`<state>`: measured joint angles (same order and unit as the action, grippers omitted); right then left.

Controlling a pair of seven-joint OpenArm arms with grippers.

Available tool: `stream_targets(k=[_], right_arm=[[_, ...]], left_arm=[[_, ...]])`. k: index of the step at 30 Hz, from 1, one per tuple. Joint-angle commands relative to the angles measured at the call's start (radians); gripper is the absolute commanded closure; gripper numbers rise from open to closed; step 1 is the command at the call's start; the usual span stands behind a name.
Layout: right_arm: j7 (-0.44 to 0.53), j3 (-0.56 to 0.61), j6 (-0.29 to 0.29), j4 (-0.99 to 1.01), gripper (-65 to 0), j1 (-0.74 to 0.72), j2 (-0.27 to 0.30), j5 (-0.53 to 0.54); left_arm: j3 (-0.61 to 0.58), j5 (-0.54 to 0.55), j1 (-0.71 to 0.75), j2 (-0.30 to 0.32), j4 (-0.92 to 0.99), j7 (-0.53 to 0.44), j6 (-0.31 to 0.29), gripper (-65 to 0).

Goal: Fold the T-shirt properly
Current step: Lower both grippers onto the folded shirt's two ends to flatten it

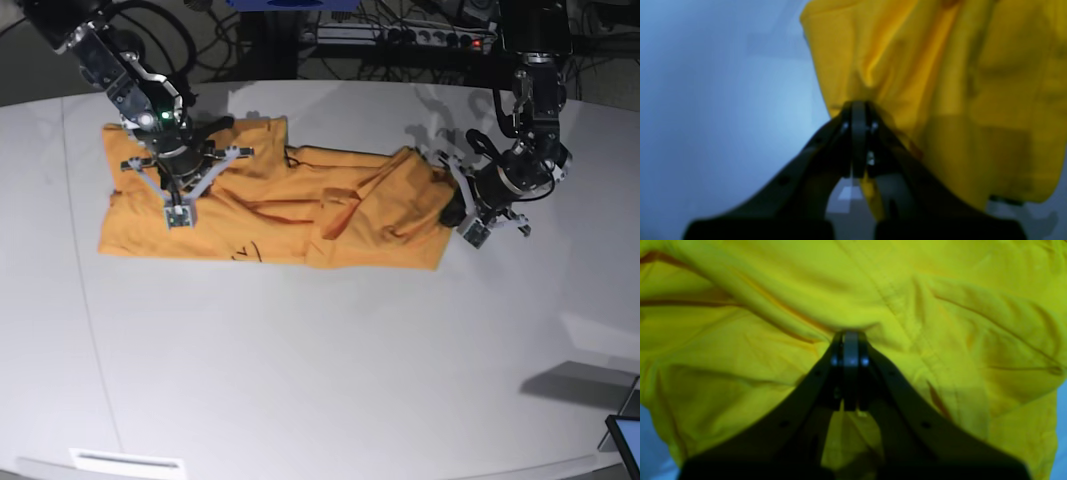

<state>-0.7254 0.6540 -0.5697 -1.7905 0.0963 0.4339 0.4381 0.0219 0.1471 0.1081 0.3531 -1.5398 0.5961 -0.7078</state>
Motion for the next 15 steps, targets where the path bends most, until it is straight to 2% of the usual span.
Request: stream_targets(k=[1,5,12,15], right_arm=[[-0.038,0.013,0.006,0.011,0.0,-0.014,0.004,0.031],[-0.043,0.026,0.006,0.019,0.0,-0.048,0.004,0.031],[-0.044,0.028,0.007,0.019,0.0,-0.082,0.004,0.029],[-0.044,0.028,0.007,0.019,0.0,-0.088,0.006,0.029]], left_arm=[[0.006,-0.094,0.005,0.014,0.005,0.075,0.01,0.0],[0.01,-0.136,0.003,0.027,0.003,0.075,0.01,0.0],[0.01,-0.134,-0.031,0.093,0.011,0.075,0.01,0.0],[0.01,-0.136,-0.054,0.1,0.011,0.077,0.01,0.0]])
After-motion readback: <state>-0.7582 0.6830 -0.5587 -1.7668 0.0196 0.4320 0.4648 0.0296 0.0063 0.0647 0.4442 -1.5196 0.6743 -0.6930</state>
